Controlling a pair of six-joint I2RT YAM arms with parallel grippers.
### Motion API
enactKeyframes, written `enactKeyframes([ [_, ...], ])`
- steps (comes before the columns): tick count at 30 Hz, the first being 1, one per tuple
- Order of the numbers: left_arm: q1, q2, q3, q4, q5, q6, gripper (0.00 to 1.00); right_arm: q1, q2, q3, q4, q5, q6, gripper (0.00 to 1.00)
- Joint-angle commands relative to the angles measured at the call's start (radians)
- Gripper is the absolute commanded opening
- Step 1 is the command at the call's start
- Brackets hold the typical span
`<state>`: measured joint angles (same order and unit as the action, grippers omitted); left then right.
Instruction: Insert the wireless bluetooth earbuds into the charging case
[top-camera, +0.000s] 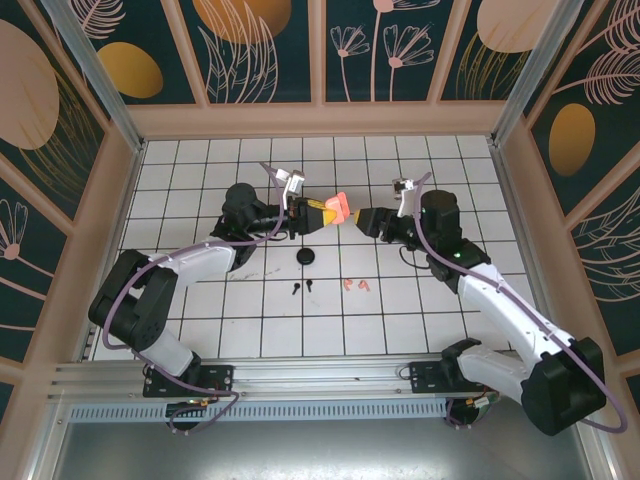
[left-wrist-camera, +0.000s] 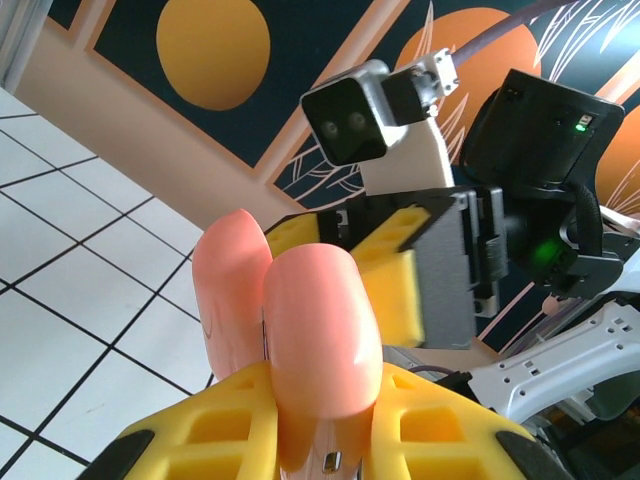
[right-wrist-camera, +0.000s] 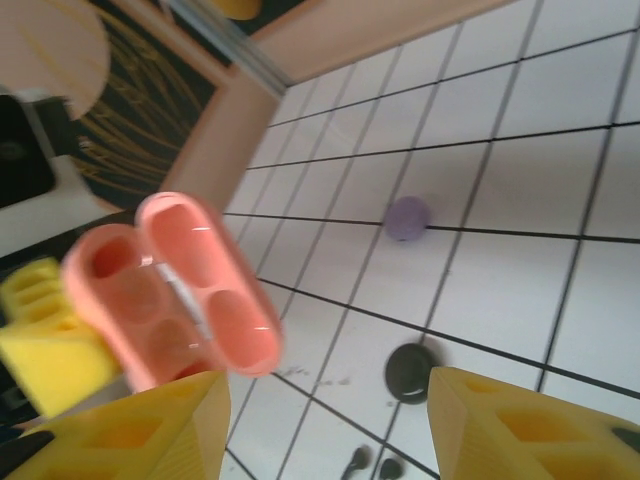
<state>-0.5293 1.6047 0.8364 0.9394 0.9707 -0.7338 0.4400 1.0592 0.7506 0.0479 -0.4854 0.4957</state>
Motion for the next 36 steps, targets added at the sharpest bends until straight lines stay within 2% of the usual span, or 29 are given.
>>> enactKeyframes([
  [1,-0.002,-0.013,0.016,0.064,0.034,-0.008,0.00,-0.001,-0.008,-0.020,0.080,-0.102,-0.007,0.53],
  [10,-0.002,0.015,0.004,0.205,0.046,-0.111,0.00,0.004,0.030,-0.027,0.168,-0.138,0.032,0.45],
  [36,-0.003,0.038,-0.008,0.249,0.046,-0.144,0.00,0.018,0.104,0.028,0.251,-0.151,0.079,0.35],
])
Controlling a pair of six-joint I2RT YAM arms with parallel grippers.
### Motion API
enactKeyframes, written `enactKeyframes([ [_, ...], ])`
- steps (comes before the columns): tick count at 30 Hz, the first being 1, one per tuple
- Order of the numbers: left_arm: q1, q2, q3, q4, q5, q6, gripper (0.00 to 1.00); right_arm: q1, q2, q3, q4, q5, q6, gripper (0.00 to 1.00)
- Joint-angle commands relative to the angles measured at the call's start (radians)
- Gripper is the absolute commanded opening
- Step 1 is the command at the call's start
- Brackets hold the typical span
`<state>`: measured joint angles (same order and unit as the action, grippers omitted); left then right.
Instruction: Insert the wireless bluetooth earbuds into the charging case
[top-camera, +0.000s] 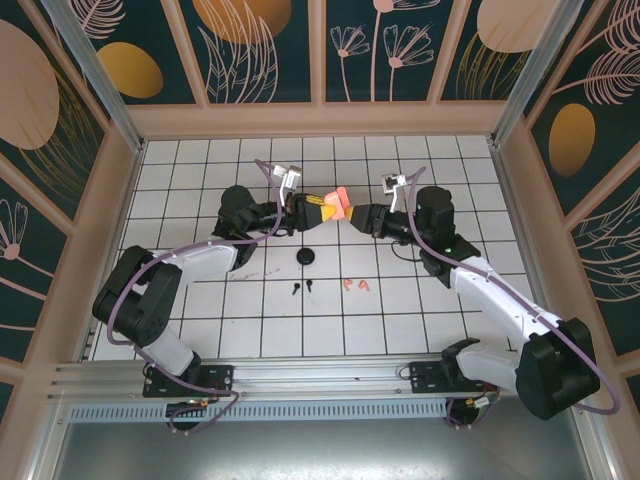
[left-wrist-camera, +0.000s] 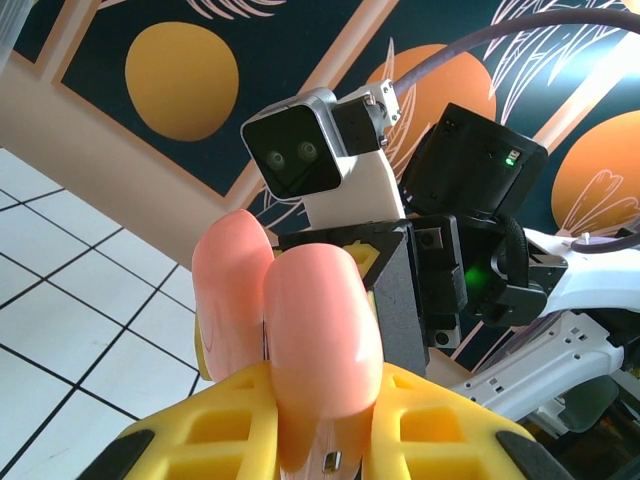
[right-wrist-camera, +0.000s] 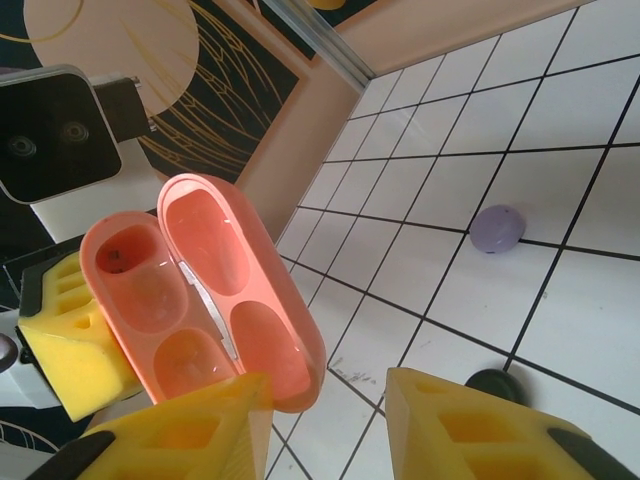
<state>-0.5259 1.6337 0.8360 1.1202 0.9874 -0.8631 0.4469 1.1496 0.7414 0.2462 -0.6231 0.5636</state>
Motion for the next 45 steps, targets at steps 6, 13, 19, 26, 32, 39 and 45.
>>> enactKeyframes([
  [6,-0.006,0.013,-0.018,0.075,0.028,-0.014,0.00,0.012,0.013,0.044,0.066,-0.018,0.022,0.35],
  [13,-0.006,0.017,-0.018,0.077,0.025,-0.017,0.00,0.015,0.009,0.048,0.084,-0.029,0.036,0.35],
  [19,-0.006,0.016,-0.014,0.079,0.019,-0.020,0.00,0.017,0.010,0.042,0.085,-0.029,0.037,0.30],
  [26,-0.006,0.017,-0.014,0.084,0.001,-0.026,0.00,0.022,0.009,0.026,0.094,-0.030,0.041,0.21],
  [32,-0.007,0.020,-0.011,0.096,-0.006,-0.034,0.00,0.026,0.009,0.019,0.100,-0.028,0.042,0.10],
  [39,-0.008,0.022,-0.017,0.093,-0.016,-0.038,0.00,0.026,0.012,0.037,0.089,-0.019,0.038,0.00],
  [45,-0.007,0.017,-0.030,0.021,-0.115,0.009,0.45,0.026,0.014,0.075,-0.012,0.045,-0.006,0.00],
])
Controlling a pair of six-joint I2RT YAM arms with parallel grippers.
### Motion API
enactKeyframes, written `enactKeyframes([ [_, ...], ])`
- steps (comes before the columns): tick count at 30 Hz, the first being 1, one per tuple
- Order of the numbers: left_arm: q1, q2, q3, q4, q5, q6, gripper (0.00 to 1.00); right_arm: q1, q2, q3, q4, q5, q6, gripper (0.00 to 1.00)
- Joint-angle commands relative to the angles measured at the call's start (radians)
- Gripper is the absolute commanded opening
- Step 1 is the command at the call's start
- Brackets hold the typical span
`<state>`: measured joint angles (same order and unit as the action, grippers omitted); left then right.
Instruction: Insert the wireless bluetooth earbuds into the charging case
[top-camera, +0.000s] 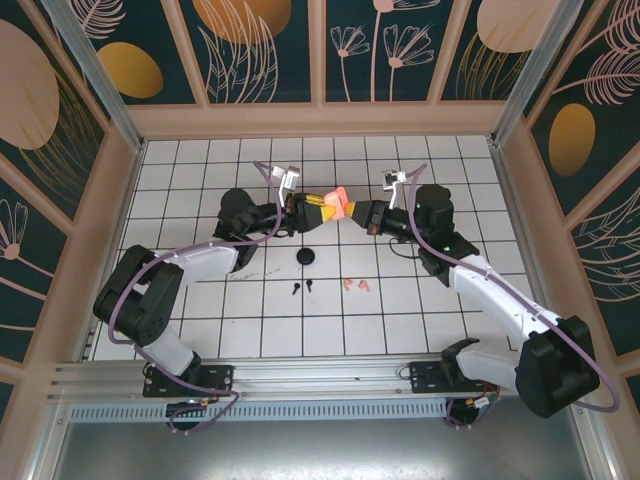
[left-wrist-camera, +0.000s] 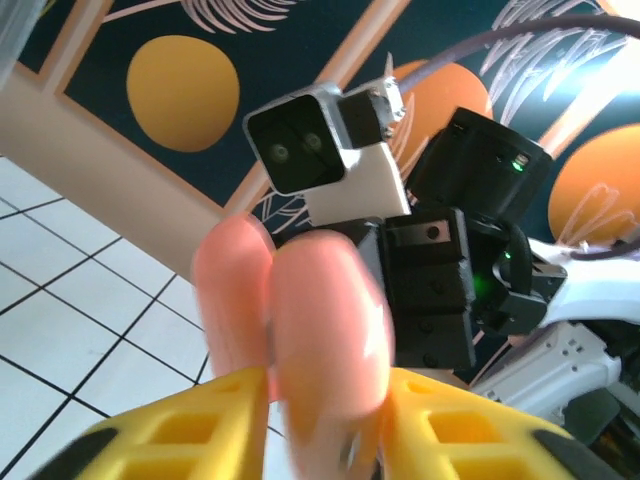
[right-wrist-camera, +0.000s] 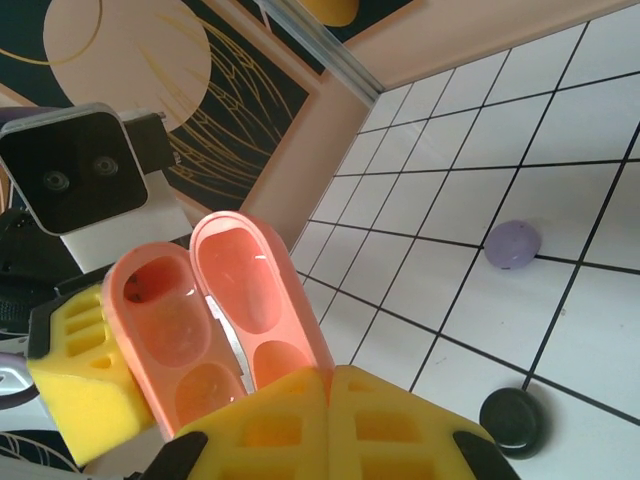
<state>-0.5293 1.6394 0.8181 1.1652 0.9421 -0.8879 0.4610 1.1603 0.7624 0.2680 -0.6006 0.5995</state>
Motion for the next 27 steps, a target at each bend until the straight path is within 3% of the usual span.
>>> enactKeyframes([
  [1,-0.004,0.013,-0.013,-0.034,-0.088,0.042,0.51,0.012,0.004,0.062,-0.061,0.043,-0.056,0.00],
  [7,0.002,0.009,0.027,-0.162,-0.123,0.129,0.68,-0.007,0.015,0.123,-0.209,0.154,-0.109,0.00],
  [17,0.098,-0.075,0.063,-0.428,-0.072,0.310,0.86,-0.075,0.023,0.190,-0.341,0.183,-0.196,0.00],
  [20,0.124,-0.080,0.137,-0.629,-0.008,0.443,0.87,-0.083,0.046,0.225,-0.410,0.187,-0.263,0.00],
  [27,0.126,-0.016,0.415,-1.274,0.061,0.886,0.87,-0.081,0.122,0.312,-0.551,0.145,-0.439,0.00],
])
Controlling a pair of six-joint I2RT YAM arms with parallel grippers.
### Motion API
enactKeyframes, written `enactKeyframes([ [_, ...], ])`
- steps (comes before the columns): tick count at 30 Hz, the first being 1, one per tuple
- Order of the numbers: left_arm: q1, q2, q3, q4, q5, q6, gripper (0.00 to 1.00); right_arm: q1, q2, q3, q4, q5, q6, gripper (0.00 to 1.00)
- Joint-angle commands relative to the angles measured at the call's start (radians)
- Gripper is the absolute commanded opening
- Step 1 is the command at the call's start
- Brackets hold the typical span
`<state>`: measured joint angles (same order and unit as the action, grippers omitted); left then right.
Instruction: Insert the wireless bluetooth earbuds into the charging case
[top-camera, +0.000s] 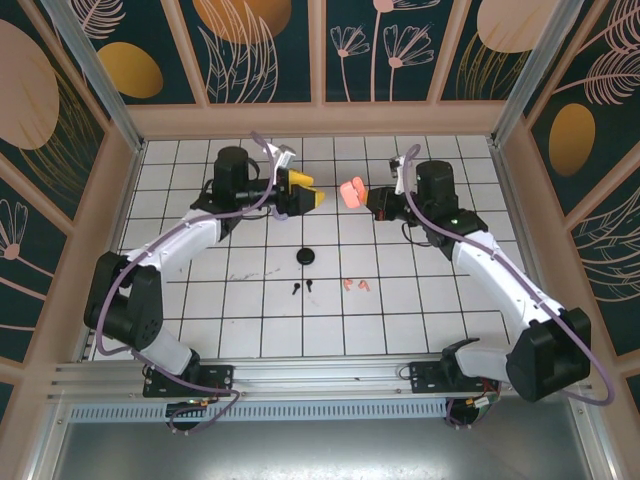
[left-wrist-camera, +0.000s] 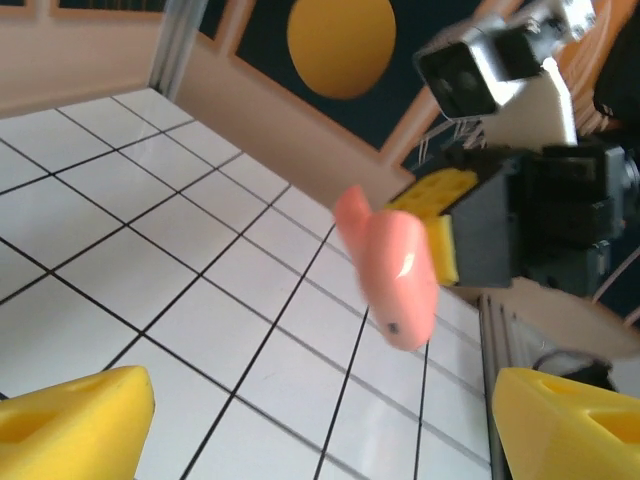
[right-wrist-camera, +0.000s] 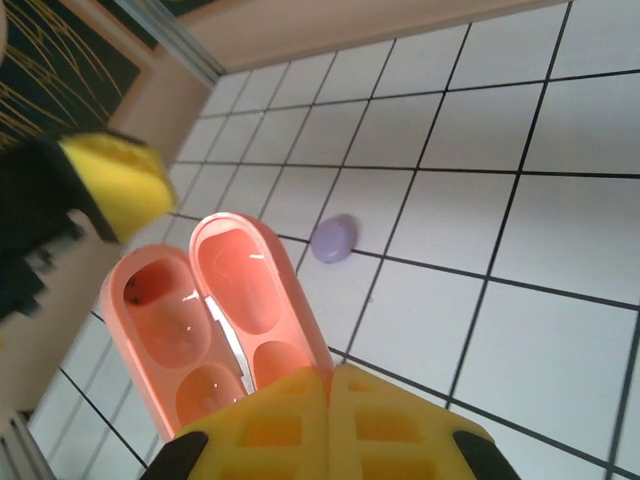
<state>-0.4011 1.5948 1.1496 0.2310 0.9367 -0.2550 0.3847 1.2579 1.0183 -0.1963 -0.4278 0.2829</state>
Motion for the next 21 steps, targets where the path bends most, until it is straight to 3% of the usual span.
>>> enactKeyframes([
  [1,-0.002,0.040,0.110,-0.398,0.071,0.292,0.87,-0.006,0.032,0.068,-0.102,-0.038,-0.144,0.00],
  [12,-0.002,0.202,0.390,-0.912,0.113,0.627,0.77,0.003,0.142,0.191,-0.218,-0.135,-0.329,0.00],
  [21,-0.002,0.220,0.428,-0.961,0.164,0.669,0.73,0.053,0.202,0.226,-0.233,-0.148,-0.347,0.00],
])
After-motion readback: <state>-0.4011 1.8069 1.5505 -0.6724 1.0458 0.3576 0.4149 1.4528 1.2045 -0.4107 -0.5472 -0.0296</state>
